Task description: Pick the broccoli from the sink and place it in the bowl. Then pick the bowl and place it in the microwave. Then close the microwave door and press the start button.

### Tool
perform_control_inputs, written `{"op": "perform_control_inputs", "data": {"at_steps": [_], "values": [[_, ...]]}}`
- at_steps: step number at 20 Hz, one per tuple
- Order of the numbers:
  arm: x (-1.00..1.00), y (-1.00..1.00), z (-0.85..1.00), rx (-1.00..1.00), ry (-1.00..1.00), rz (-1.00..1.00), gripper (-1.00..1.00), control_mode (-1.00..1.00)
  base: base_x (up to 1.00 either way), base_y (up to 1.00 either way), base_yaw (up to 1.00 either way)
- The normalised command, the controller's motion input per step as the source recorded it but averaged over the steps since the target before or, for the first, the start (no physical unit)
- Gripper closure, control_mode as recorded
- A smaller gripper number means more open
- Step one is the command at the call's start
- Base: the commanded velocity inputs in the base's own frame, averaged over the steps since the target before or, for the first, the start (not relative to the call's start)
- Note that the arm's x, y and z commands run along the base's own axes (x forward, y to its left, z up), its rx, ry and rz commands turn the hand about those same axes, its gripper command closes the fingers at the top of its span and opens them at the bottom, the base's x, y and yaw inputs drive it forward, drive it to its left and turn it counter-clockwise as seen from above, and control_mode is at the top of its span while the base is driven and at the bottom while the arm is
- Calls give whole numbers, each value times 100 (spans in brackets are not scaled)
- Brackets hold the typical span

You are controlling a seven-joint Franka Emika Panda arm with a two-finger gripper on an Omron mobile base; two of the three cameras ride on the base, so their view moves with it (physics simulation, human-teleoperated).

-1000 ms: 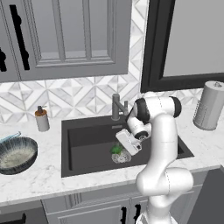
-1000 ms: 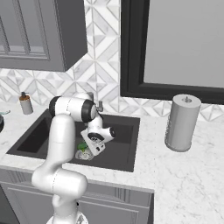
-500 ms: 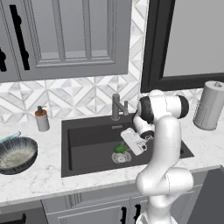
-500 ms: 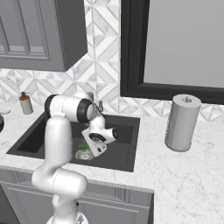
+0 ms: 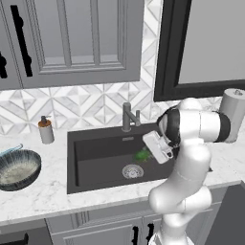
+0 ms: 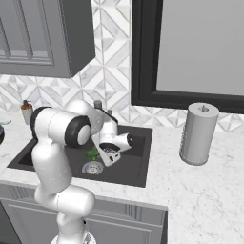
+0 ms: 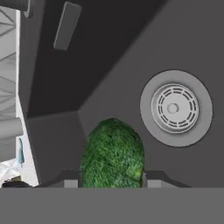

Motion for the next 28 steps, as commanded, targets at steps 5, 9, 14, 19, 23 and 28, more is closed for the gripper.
{"op": "perform_control_inputs", "data": {"at_steps": [5,9,14,19,23,28], "values": [[-57,-37,74,0,-1,-10,100,-100,0,0,0],[-43,-26,83,0,0,-12,100,-100,0,0,0],[-34,-13,90,0,0,-8,100,-100,0,0,0],[-40,-1,77,0,0,-1,100,-100,0,0,0],[-45,18,58,0,3,0,100,-100,0,0,0],[-31,48,54,0,3,0,100,-100,0,0,0]]}}
